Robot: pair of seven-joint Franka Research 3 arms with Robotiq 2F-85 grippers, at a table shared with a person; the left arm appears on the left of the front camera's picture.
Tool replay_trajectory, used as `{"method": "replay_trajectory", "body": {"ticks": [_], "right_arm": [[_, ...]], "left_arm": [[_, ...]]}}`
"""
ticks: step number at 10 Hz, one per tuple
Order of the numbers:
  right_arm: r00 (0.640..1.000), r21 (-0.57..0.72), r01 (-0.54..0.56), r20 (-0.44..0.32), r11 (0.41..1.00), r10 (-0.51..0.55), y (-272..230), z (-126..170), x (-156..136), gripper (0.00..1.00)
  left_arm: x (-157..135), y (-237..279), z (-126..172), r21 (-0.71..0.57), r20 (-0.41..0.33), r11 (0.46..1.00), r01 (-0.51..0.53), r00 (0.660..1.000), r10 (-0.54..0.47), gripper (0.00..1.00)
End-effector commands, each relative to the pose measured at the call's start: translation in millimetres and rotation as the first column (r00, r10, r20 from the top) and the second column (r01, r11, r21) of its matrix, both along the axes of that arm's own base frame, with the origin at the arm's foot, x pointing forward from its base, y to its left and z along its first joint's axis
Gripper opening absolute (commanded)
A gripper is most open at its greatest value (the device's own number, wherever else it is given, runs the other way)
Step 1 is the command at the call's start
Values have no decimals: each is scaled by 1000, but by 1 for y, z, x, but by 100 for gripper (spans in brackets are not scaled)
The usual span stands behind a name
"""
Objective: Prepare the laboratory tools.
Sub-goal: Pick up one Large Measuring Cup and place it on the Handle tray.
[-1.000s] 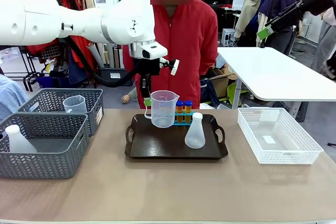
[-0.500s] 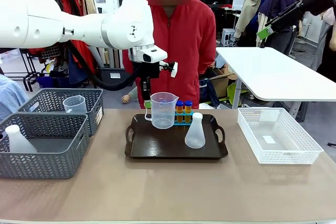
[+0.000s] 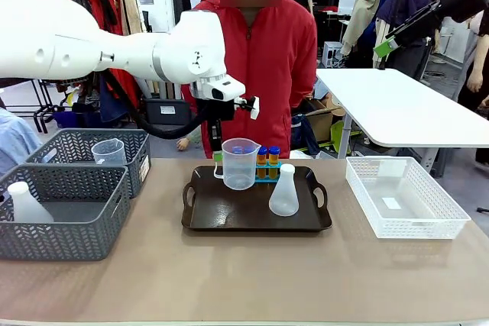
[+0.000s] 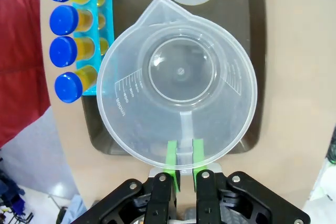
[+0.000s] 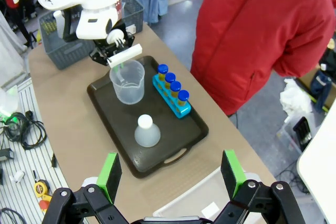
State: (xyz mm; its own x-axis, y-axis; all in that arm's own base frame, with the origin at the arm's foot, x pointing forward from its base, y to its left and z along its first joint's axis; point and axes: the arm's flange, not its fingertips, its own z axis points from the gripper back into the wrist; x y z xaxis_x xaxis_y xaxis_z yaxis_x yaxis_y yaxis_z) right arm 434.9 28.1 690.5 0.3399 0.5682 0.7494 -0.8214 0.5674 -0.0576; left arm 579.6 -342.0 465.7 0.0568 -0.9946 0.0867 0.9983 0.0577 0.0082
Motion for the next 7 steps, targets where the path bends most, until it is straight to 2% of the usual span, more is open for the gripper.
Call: {"method": "replay_trajectory", "body": {"ticks": [1,7], "right_arm": [[1000,6,-4,5,1000,4,0,1,0,100],[1000,6,-4,5,1000,4,0,1,0,100]], "left_arm": [[-1,-3,-16,8,30,999,-41,999,41,0],[0,3,-54,37,10,993,-108,994,108,0]]}}
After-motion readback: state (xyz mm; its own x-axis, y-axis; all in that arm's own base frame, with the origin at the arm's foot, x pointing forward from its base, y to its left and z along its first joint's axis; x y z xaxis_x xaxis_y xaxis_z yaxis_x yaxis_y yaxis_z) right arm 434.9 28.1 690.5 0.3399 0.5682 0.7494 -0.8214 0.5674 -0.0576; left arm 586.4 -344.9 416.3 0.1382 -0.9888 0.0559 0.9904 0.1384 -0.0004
